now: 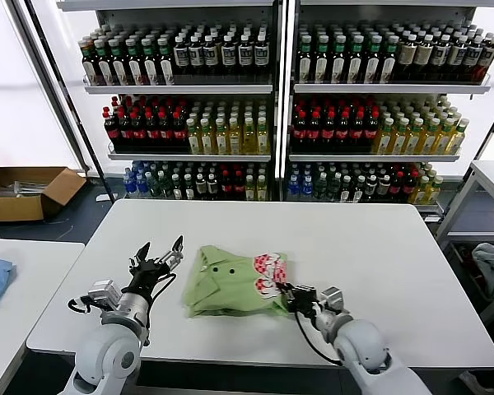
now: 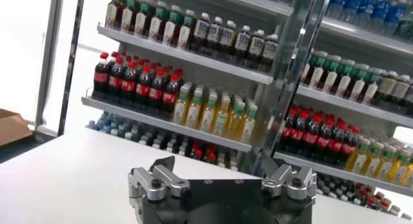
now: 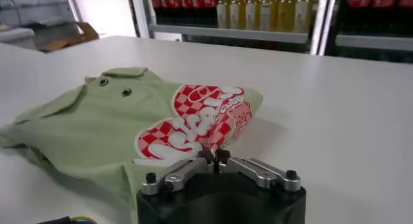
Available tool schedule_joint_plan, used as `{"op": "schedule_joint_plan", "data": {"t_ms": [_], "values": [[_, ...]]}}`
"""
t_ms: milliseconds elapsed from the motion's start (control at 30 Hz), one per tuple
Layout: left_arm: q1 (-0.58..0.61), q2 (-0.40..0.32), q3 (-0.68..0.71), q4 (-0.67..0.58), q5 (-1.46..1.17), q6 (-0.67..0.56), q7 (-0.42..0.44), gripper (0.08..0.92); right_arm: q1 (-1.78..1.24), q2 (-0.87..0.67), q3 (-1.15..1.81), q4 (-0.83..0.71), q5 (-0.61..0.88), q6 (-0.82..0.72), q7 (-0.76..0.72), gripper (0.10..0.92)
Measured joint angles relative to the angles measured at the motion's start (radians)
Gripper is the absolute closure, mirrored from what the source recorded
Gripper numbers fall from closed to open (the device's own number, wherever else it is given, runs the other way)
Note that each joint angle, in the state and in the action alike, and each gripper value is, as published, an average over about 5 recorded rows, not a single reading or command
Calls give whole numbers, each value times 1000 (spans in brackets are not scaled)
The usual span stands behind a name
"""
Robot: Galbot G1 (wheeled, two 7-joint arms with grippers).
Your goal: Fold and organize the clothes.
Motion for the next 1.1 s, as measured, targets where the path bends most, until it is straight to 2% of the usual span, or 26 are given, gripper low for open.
{"op": "schedule_joint_plan", "data": {"t_ms": [100, 200, 567, 900, 1100], "values": [[-1, -4, 4, 4, 0, 0, 0, 177, -34, -36, 47, 24, -26, 12, -10, 902], [-6, -10, 12, 8, -1, 2, -2, 177, -64, -57, 94, 49, -47, 34, -13, 844], [-13, -3, 34, 6, -9, 11, -10, 177, -78, -51, 145, 111, -82, 102, 39, 524], [-4, 9, 33, 4, -9, 13, -6, 177, 56, 68, 8, -47, -24, 65, 83, 247], [3, 13, 19, 5, -13, 13, 0, 177, 115, 93, -35, -101, 27, 43, 121, 204]]}}
